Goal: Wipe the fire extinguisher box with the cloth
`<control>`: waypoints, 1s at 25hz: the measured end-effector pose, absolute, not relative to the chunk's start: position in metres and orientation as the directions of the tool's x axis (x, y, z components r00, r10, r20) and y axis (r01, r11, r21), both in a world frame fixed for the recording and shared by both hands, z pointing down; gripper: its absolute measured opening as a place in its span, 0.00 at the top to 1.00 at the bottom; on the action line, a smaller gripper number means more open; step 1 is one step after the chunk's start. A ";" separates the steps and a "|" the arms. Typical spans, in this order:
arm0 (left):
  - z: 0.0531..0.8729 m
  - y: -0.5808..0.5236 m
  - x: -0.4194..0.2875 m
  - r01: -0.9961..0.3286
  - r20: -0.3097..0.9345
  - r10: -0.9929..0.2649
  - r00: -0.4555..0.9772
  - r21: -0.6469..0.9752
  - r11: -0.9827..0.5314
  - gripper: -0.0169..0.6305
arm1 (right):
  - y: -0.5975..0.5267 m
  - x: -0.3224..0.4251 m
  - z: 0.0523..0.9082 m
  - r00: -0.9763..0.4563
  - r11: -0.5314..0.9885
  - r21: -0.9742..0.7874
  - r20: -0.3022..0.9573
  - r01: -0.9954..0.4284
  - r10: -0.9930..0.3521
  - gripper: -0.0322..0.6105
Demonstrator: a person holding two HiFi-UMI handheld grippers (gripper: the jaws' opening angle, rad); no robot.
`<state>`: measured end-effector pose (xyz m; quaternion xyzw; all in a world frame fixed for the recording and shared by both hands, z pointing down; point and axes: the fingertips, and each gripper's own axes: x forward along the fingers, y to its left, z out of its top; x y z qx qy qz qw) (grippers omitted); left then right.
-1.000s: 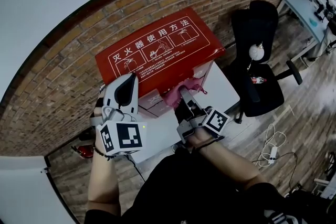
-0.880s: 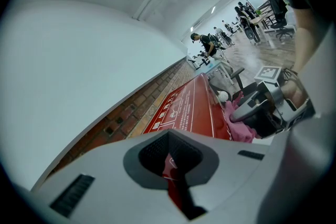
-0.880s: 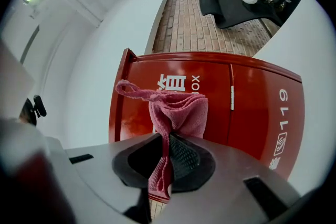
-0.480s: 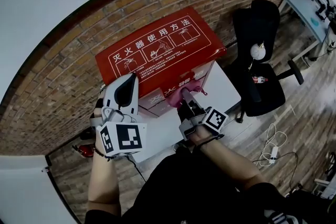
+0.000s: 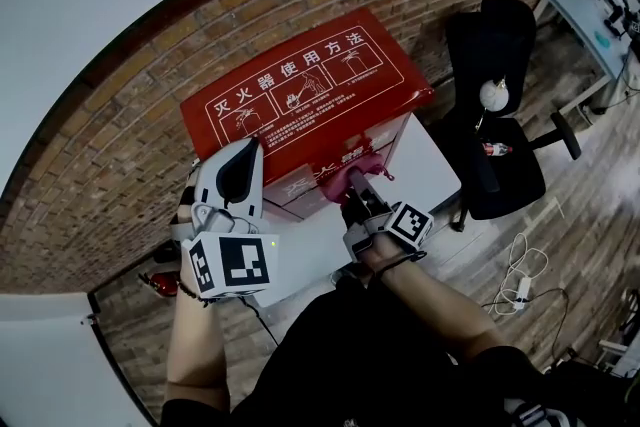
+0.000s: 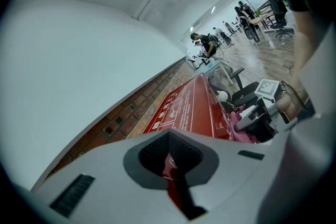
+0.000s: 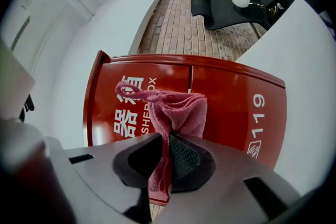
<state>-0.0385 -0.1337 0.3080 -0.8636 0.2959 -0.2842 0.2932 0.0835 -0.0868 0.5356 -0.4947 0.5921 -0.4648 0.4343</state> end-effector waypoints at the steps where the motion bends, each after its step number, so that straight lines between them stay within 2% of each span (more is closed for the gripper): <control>1: 0.308 -0.134 -0.038 -0.344 0.317 -0.677 0.664 -0.674 -0.653 0.95 | -0.087 0.084 0.538 -0.132 0.072 -0.981 -0.048 -0.178 -0.990 0.87; 25: 0.308 -0.134 -0.039 -0.346 0.317 -0.679 0.662 -0.674 -0.653 0.95 | -0.085 0.084 0.564 -0.106 0.005 -0.987 0.013 -0.159 -0.994 0.87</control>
